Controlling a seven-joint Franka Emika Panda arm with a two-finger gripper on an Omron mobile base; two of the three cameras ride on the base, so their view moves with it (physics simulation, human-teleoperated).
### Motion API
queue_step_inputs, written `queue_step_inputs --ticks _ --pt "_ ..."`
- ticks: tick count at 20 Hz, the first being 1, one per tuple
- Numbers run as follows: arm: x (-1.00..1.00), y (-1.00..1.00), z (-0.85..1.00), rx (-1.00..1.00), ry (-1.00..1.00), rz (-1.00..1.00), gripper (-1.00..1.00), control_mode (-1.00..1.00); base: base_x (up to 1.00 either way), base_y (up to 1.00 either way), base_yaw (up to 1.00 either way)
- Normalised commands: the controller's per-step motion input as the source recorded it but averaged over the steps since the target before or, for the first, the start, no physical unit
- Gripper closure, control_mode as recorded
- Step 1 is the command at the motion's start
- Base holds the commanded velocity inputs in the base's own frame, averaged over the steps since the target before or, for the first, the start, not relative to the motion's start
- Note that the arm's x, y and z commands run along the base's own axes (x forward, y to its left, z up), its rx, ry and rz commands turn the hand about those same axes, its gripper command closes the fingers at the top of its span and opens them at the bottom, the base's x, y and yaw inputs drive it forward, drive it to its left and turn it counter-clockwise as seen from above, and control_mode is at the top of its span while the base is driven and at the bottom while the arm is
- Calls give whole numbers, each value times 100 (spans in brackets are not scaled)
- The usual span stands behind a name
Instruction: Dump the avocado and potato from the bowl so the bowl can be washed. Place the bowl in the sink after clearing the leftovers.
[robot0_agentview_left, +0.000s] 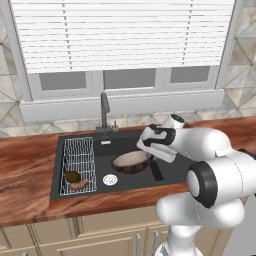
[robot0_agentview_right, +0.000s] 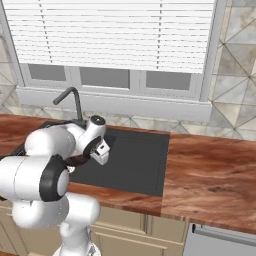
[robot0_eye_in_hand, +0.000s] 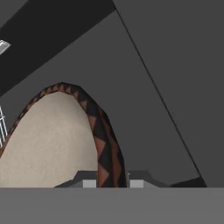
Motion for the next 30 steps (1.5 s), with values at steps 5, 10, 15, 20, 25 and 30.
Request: queue_step_inputs --ticks 5,10,15,20,25,30 --pt "22 0 -32 -13 0 0 100 -100 0 0 0" --pt "14 0 -31 -15 0 0 100 -100 0 0 0" --pt "14 8 -32 -14 0 0 100 -100 0 0 0" --pt "24 31 -35 -2 0 0 100 -100 0 0 0" --pt "32 28 -38 0 0 0 100 -100 0 0 0" --pt "36 16 -48 -9 0 0 100 -100 0 0 0"
